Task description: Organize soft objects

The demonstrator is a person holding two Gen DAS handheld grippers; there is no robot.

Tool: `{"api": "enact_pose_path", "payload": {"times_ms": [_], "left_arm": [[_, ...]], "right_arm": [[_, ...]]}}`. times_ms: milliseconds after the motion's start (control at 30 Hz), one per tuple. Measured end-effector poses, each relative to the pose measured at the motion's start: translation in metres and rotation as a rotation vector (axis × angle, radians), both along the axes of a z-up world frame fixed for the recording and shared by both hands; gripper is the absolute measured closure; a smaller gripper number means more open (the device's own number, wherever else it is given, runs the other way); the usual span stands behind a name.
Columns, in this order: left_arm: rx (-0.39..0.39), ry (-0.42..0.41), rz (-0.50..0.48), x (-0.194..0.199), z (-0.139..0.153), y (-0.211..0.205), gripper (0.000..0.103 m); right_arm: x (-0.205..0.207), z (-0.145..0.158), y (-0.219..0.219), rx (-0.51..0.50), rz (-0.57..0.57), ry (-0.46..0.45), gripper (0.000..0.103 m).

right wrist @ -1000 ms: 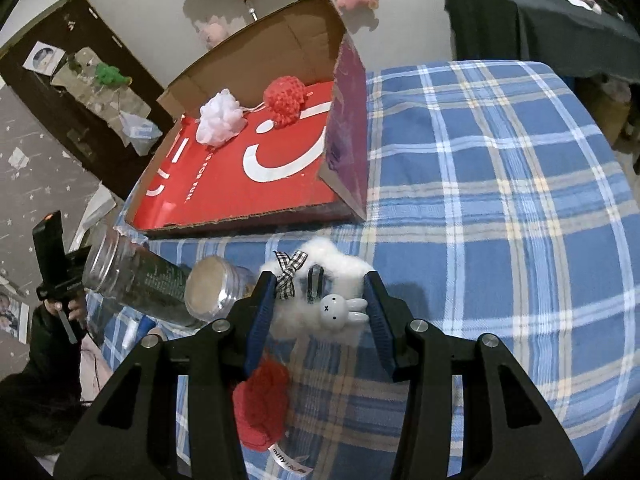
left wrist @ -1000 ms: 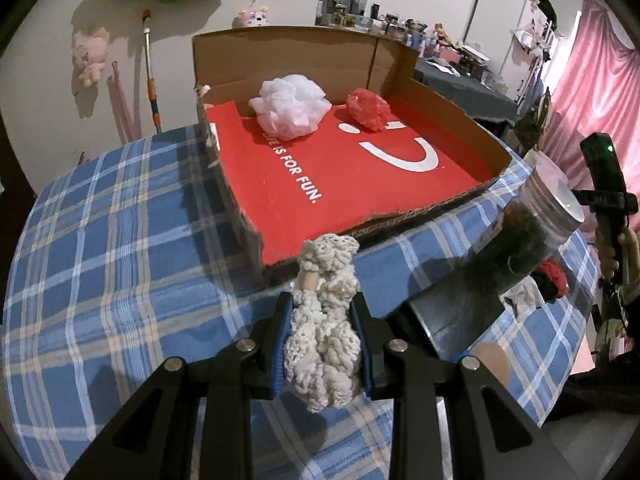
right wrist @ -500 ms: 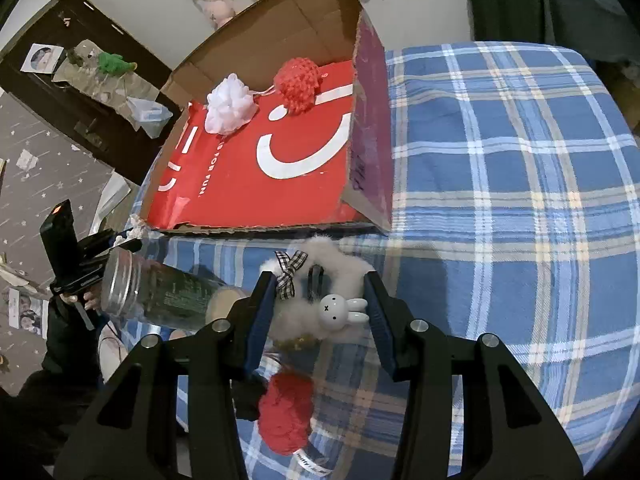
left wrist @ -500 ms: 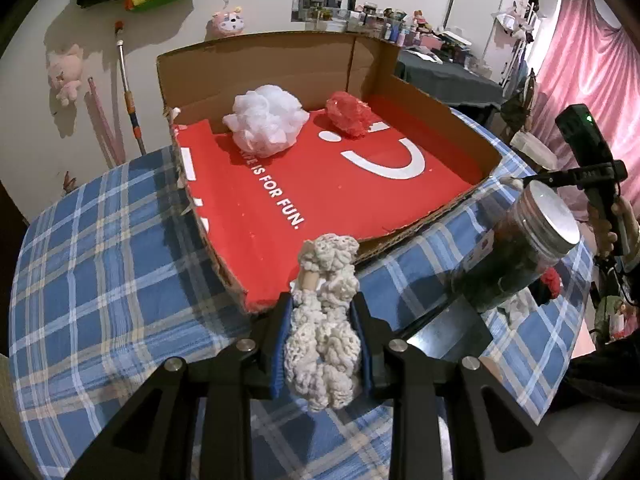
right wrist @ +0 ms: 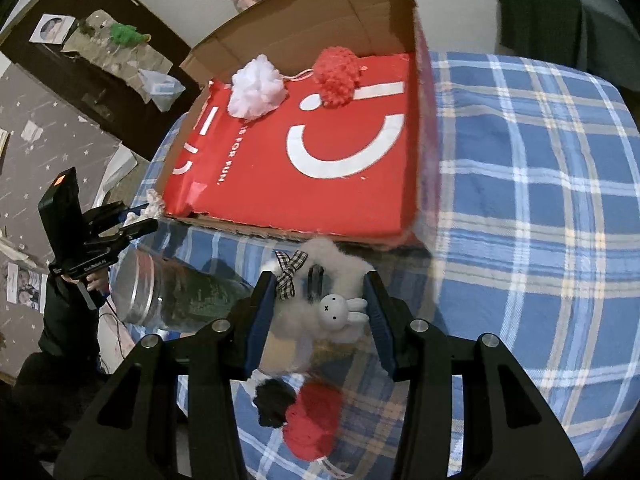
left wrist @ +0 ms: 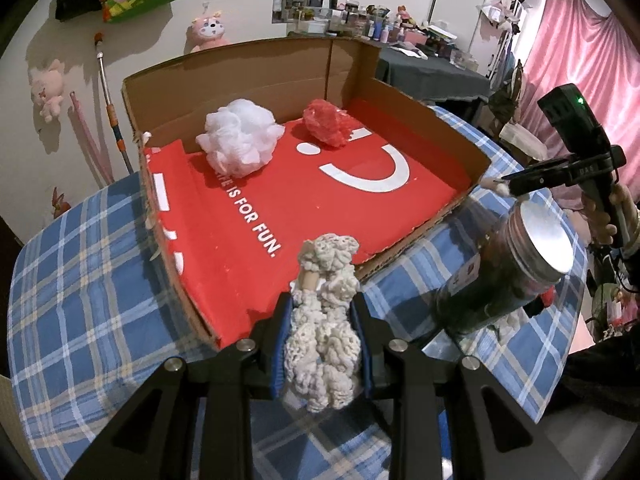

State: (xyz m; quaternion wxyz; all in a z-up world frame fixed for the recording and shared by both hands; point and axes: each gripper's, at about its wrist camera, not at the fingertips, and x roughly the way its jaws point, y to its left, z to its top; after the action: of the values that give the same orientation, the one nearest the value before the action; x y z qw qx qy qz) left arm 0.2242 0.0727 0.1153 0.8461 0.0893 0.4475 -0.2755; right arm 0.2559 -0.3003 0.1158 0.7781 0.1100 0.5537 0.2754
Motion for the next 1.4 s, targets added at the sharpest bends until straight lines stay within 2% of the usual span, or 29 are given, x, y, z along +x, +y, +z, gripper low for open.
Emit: {"api": "enact_pose_path", "payload": {"times_ms": [300, 467, 600, 733, 867, 1033, 1400], "left_arm": [[-0.018, -0.011, 0.029, 0.019, 0.008, -0.016, 0.073], [0.009, -0.012, 0.078, 0.041, 0.007, -0.027, 0.073], [0.083, -0.002, 0.170, 0.067, 0.000, -0.032, 0.073], [0.159, 0.019, 0.243, 0.089, -0.011, -0.034, 0.072], [0.241, 0.045, 0.300, 0.111, -0.028, -0.035, 0.072], [0.285, 0.068, 0.341, 0.130, -0.039, -0.033, 0.071], [0.323, 0.089, 0.352, 0.149, -0.054, -0.039, 0.067]], "right_arm": [[0.013, 0.012, 0.022, -0.003, 0.023, -0.053, 0.060], [0.030, 0.015, 0.037, -0.023, 0.007, -0.104, 0.060], [0.051, 0.019, 0.050, -0.083, -0.014, -0.151, 0.060], [0.074, 0.020, 0.066, -0.205, -0.027, -0.209, 0.060], [0.100, 0.011, 0.076, -0.308, -0.044, -0.203, 0.060], [0.125, -0.004, 0.086, -0.395, -0.055, -0.175, 0.060], [0.154, -0.030, 0.098, -0.512, -0.062, -0.120, 0.059]]}}
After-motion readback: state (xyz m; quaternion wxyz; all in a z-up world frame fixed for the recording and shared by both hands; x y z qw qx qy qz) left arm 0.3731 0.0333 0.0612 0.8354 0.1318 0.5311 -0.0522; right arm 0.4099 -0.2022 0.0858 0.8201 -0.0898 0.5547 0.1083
